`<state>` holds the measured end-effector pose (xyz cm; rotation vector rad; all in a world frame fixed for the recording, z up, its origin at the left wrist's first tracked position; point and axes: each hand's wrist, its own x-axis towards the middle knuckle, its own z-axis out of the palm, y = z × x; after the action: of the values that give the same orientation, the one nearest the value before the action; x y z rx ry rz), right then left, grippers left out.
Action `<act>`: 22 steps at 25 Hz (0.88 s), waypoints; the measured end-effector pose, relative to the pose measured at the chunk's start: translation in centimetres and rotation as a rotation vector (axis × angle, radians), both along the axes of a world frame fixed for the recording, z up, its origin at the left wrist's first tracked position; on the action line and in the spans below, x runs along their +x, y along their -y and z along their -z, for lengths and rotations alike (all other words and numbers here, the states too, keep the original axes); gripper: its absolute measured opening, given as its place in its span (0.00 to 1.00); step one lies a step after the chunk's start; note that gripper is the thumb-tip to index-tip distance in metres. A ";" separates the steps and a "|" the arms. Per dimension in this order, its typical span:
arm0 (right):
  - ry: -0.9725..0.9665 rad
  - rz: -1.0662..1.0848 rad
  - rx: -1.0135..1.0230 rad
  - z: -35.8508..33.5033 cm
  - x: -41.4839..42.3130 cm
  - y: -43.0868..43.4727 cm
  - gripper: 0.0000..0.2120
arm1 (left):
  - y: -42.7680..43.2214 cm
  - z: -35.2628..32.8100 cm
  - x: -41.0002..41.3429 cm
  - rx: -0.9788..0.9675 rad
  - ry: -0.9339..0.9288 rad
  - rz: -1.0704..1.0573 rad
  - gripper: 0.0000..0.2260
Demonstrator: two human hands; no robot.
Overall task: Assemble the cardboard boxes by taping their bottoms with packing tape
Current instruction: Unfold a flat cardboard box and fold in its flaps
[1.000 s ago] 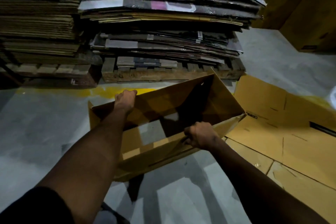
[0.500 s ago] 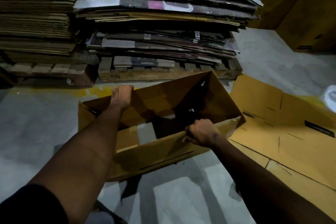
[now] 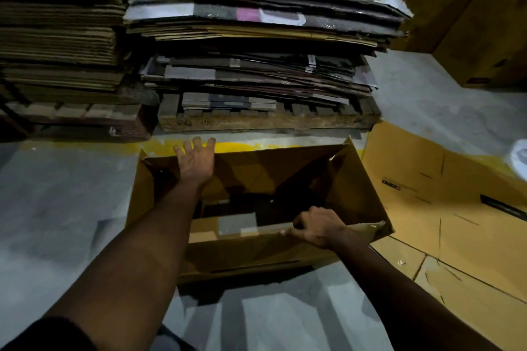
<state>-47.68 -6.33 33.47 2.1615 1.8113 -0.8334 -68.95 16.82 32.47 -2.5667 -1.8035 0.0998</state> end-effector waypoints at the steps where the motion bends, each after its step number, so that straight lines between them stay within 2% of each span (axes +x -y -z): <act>1: -0.102 0.099 -0.031 -0.3 -0.1 0.0 0.31 | 0.3 -0.5 -0.5 0.042 0.013 -0.053 0.22; 3: -0.211 0.228 -0.094 -0.7 0.0 0.3 0.28 | 0.5 -1.3 -2.0 0.089 0.053 -0.151 0.18; 6: 0.026 0.136 -0.053 0.0 0.3 1.7 0.19 | 0.1 -1.6 -3.6 -0.034 0.148 -0.181 0.11; 8: 0.080 0.158 0.036 0.7 0.7 2.7 0.17 | 0.3 -1.7 -4.0 -0.133 0.203 -0.129 0.11; 10: 0.174 0.147 0.134 1.5 1.1 3.5 0.20 | 0.9 -1.7 -3.7 -0.103 0.199 -0.072 0.12; 13: 0.331 0.137 0.281 1.9 1.7 3.8 0.28 | 1.7 -1.8 -2.6 -0.080 0.092 0.048 0.22; 17: 0.420 0.214 0.271 2.7 2.7 3.6 0.36 | 0.1 -0.6 -0.1 -0.225 -0.047 0.102 0.32; 22: 0.457 0.347 0.335 3.8 3.7 4.5 0.37 | -2.6 -0.1 2.3 -0.319 -0.080 0.061 0.31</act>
<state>-43.94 -10.82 29.66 2.6442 1.4449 -0.0566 -66.65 19.39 32.62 -2.7727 -1.8079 0.5218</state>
